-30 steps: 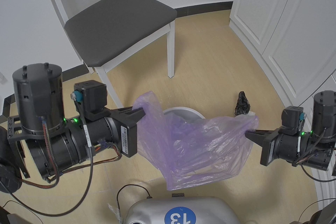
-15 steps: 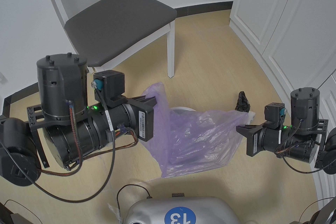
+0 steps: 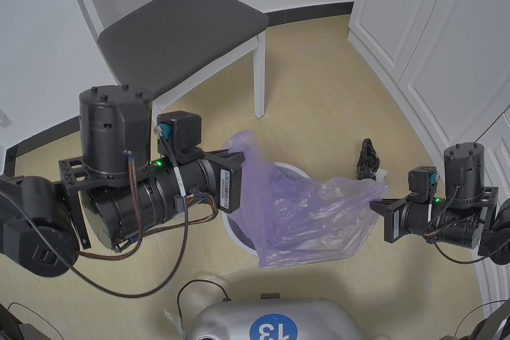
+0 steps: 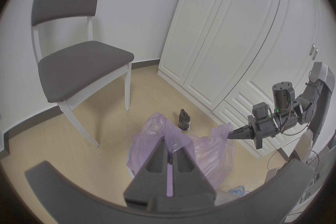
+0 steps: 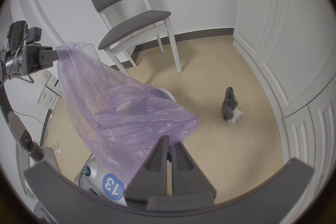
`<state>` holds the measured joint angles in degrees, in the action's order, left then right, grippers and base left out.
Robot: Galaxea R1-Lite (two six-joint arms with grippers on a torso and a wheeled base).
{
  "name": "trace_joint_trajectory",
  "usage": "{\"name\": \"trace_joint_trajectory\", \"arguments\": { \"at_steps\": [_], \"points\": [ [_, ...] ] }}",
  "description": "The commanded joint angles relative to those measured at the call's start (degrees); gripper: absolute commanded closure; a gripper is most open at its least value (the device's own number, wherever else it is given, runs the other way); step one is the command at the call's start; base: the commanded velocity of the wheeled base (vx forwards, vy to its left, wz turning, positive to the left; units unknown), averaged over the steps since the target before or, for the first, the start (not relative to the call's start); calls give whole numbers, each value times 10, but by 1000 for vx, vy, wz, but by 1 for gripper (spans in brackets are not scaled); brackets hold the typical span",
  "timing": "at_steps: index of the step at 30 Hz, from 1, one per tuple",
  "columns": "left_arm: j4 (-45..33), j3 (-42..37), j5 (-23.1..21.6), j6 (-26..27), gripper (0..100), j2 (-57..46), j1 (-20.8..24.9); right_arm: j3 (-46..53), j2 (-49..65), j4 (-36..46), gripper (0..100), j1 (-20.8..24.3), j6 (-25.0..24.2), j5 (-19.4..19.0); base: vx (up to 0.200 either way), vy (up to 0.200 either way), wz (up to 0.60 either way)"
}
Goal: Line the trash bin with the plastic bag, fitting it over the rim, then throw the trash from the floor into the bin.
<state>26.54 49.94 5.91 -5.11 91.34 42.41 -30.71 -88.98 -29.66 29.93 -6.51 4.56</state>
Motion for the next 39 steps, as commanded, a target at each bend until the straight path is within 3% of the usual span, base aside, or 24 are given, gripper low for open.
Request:
{"name": "trace_joint_trajectory", "arguments": {
  "at_steps": [1,10,15,19,28,39],
  "points": [
    [18,9,-32,-20,100,39,-35,9,-4,-2,100,-7,-1,-2,0,0,0],
    [92,1,-78,-30,100,97,-96,2,-38,-15,100,-12,-9,-30,0,0,0],
    [126,-1,-93,-80,100,128,-111,-1,-56,-44,100,-11,-8,-32,0,0,0],
    [159,0,-98,-89,100,154,-130,-11,-84,-58,100,-11,-8,-43,0,0,0],
    [187,-28,-95,-90,100,163,-143,-37,-182,-125,100,-10,-20,-47,0,0,0],
    [211,-87,-95,-90,100,120,-142,-60,-186,-141,100,21,-42,-61,0,0,0]
  ]
}}
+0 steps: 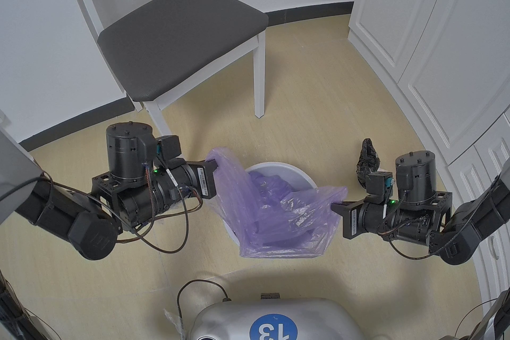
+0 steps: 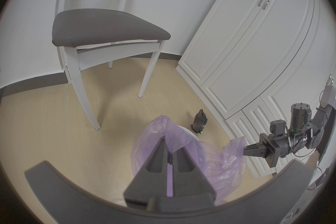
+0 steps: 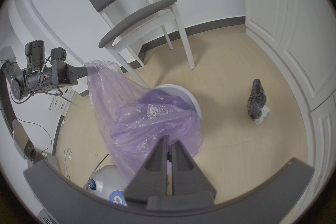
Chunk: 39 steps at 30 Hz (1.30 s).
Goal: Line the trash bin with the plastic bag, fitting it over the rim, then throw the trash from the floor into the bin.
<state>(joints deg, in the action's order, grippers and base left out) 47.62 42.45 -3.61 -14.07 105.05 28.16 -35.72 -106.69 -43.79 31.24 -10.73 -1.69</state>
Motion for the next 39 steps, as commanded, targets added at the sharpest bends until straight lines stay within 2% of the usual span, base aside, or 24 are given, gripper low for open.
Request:
{"name": "trace_joint_trajectory", "arguments": {
  "at_steps": [1,5,9,12,20,24,27,33,39],
  "points": [
    [0,-14,0,0,100,-17,1,-18,-11,3,100,7,0,2,0,0,0],
    [0,-14,3,1,100,-14,4,-22,-20,-2,100,-3,1,-6,0,0,0],
    [1,-15,4,1,100,-17,9,-39,-36,-10,100,-23,-1,-42,0,0,0],
    [0,-20,5,2,100,-24,16,-37,-37,-12,100,-25,-1,-42,0,0,0],
    [-10,-61,8,6,100,-63,27,19,19,5,100,-25,0,-29,0,0,0],
    [-22,-76,8,13,100,-76,22,47,31,12,100,-27,3,1,0,0,0],
    [-48,-83,8,23,100,-78,22,64,35,17,100,-27,5,6,0,0,0],
    [-95,-89,8,21,100,-74,23,69,30,47,100,-26,4,34,0,0,0],
    [-80,-89,8,19,100,-41,22,65,10,40,100,-26,0,41,0,0,0]
  ]
}}
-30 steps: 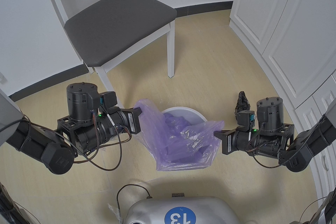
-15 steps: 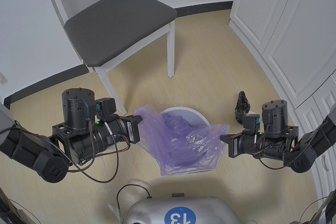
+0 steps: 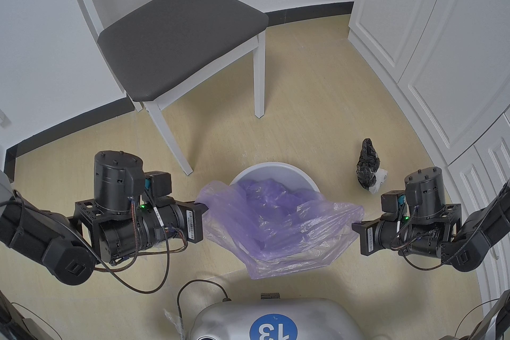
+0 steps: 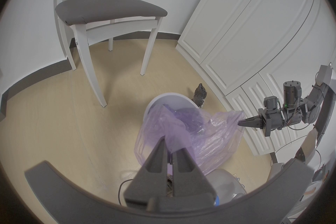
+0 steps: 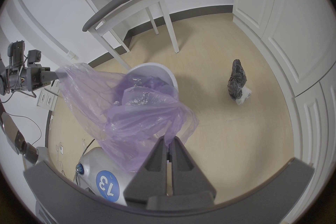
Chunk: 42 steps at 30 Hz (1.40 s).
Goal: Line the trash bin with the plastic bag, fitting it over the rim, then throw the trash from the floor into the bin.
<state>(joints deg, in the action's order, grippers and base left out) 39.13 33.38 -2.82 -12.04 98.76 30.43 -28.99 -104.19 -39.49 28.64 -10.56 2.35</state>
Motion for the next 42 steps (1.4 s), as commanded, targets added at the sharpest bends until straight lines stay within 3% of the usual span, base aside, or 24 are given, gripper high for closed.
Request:
{"name": "trace_joint_trajectory", "arguments": {
  "at_steps": [1,11,22,42],
  "points": [
    [9,3,-1,-2,100,26,0,-5,-21,-3,100,0,-2,0,0,0,0],
    [108,20,-1,-1,100,96,0,2,-90,-98,100,1,-3,-1,0,0,0],
    [110,78,-2,-1,100,144,-8,-6,-145,-165,100,-10,-2,-1,0,0,0],
    [110,23,-18,3,100,101,-44,46,-110,-168,100,-10,13,-3,0,0,0]
  ]
}}
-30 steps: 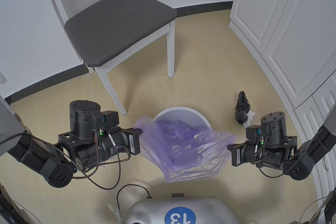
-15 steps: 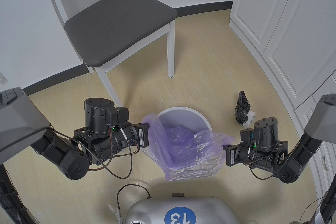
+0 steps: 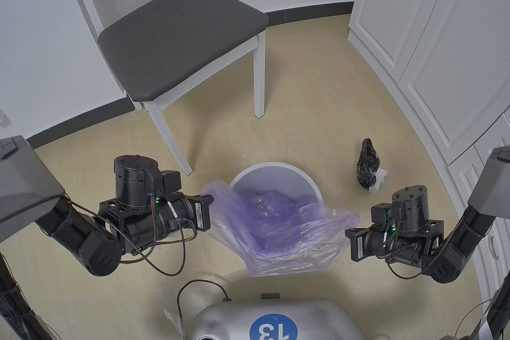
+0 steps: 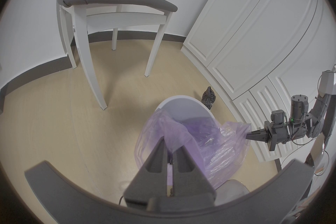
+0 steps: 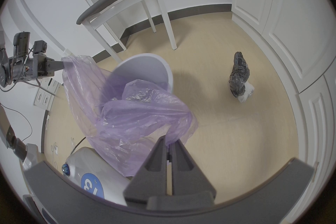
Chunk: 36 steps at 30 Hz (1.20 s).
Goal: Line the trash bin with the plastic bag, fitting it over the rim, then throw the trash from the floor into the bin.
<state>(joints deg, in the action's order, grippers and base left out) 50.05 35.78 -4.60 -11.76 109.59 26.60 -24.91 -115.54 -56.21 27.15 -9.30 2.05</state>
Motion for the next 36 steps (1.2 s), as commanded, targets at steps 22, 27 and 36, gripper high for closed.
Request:
{"name": "trace_joint_trajectory", "arguments": {
  "at_steps": [22,27,36],
  "points": [
    [14,-15,5,2,100,-11,1,24,-1,-2,100,12,10,1,0,0,0],
    [14,-19,6,2,100,-11,0,25,-12,-7,100,9,10,-1,0,0,0],
    [14,-27,8,2,100,-12,3,38,-27,-31,100,5,10,-1,0,0,0]
  ]
}}
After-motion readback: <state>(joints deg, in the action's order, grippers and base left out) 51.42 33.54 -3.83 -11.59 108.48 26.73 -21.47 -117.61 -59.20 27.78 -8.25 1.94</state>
